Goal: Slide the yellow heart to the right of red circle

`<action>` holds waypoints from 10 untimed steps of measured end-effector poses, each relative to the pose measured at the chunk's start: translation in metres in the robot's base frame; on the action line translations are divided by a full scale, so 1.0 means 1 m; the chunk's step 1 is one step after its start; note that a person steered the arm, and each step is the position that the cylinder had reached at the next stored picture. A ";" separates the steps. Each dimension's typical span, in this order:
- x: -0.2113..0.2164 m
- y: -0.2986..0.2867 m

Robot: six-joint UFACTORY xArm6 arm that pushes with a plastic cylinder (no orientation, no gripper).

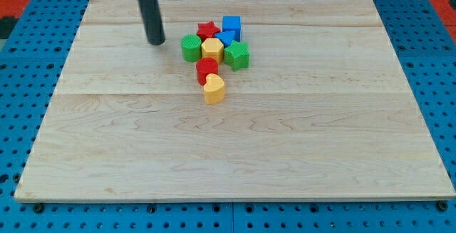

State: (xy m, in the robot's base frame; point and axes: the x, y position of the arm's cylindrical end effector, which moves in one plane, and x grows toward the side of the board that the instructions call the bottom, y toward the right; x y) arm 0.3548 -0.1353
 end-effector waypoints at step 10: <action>0.063 0.085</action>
State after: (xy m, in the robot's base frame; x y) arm 0.4182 -0.0502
